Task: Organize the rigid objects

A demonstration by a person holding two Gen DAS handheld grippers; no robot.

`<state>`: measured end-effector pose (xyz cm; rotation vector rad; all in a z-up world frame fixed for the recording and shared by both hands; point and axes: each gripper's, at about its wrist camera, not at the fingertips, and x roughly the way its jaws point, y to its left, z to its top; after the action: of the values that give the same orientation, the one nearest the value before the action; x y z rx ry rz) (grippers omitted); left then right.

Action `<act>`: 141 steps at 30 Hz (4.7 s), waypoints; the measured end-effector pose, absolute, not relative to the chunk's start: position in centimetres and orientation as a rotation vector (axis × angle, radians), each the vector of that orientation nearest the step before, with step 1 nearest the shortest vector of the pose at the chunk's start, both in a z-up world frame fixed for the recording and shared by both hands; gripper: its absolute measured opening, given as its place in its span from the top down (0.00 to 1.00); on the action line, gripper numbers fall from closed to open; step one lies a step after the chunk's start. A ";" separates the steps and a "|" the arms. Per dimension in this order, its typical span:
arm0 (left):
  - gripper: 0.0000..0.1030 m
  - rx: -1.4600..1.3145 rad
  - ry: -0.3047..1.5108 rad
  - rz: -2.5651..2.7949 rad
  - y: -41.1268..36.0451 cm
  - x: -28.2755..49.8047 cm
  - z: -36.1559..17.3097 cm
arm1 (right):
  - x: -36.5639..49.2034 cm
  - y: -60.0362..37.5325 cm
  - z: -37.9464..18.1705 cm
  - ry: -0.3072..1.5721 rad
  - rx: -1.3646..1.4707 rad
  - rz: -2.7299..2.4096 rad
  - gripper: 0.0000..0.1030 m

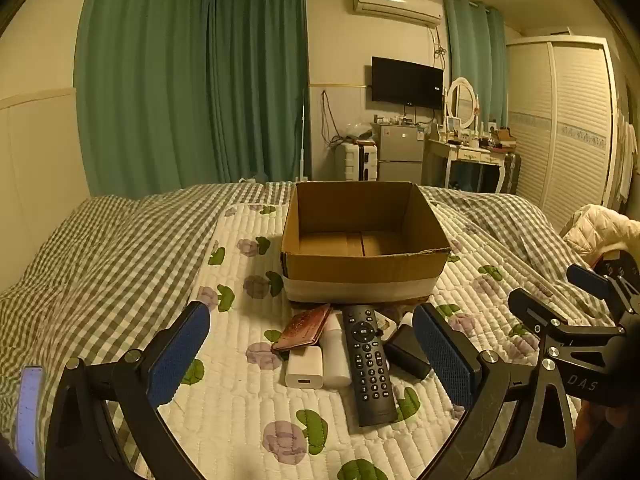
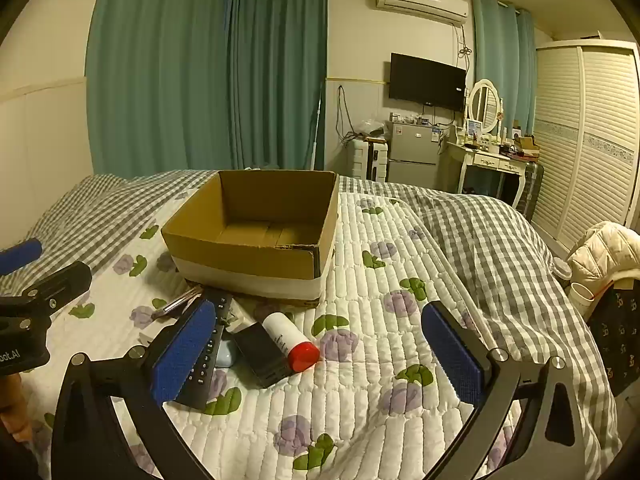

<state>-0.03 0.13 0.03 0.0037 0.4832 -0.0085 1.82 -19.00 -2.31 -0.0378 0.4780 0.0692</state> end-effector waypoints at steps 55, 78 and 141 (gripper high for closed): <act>0.00 0.018 0.491 0.010 0.0 0.1 -0.2 | 2.1 -18.7 -3.2 0.491 -0.045 0.070 0.00; 0.00 0.017 0.489 0.010 -0.2 0.0 -0.1 | 1.9 -18.4 -3.2 0.486 -0.059 0.066 0.00; 0.62 -0.011 0.880 -0.077 0.1 6.5 -7.6 | 12.8 -13.9 -12.1 0.976 -0.173 0.404 0.45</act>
<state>6.53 0.07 -7.56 -0.0106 0.8798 -0.0767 12.76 -13.91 -12.10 -0.1732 0.9758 0.4039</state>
